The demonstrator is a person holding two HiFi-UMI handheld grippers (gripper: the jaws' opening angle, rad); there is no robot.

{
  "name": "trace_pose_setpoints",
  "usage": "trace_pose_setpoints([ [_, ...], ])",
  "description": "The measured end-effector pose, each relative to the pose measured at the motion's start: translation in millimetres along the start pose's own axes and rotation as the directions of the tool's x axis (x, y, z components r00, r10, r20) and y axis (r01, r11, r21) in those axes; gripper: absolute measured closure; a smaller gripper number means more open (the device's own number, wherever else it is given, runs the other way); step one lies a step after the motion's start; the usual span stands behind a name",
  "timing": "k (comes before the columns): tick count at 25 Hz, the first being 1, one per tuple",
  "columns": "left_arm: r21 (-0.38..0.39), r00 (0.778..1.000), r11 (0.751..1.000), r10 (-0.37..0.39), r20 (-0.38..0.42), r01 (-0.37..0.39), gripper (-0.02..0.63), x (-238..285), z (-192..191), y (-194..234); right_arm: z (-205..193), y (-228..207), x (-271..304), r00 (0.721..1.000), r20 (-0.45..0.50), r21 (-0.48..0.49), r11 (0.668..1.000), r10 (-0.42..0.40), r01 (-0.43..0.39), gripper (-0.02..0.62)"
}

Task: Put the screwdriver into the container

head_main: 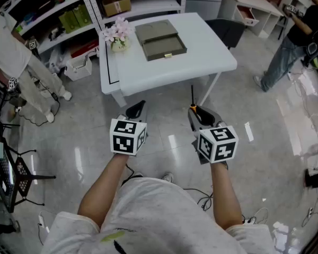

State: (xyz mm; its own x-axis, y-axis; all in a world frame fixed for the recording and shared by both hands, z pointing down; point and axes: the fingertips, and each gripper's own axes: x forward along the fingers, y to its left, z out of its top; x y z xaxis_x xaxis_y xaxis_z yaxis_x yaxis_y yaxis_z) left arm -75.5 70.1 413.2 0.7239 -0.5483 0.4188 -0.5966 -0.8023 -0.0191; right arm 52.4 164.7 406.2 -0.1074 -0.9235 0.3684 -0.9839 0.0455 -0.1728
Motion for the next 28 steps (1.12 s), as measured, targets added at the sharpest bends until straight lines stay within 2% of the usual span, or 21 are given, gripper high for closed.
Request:
trace_pose_setpoints([
  [10,-0.011,1.000,1.000,-0.004,-0.018,0.004,0.603,11,-4,-9,-7,-9,2,0.999,-0.018,0.019,0.999,0.030,-0.029,0.520],
  [17,-0.008,0.999,1.000,-0.027,-0.020,0.027,0.603,41,1,-4,-4,-23,23,0.999,-0.022,0.046,0.998,0.034,-0.033,0.520],
  [28,-0.018,0.997,0.998,-0.066,-0.027,0.065,0.603,125,32,47,27,-64,101,0.999,-0.050,0.062,0.998,0.005,-0.002,0.520],
])
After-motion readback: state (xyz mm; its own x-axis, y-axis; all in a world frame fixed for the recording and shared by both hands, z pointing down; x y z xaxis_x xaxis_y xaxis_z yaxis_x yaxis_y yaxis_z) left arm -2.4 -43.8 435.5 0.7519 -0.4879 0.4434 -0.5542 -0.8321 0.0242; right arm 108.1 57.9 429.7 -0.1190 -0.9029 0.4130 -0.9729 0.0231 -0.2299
